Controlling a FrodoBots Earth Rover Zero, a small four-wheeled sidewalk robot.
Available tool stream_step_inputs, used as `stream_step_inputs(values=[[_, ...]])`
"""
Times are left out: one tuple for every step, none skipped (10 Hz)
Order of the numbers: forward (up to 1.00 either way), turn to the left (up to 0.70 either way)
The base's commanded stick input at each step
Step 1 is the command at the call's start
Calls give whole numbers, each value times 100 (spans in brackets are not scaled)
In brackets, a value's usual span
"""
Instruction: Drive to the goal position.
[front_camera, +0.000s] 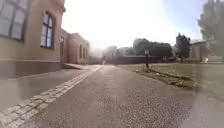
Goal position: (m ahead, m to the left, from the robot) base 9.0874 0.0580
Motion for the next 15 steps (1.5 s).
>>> stream_step_inputs(values=[[44, 2], [44, 2], [44, 2], [44, 2], [44, 2], [44, 2], [44, 2], [44, 2], [44, 2], [44, 2], [44, 2], [44, 2], [44, 2], [44, 2], [44, 2]])
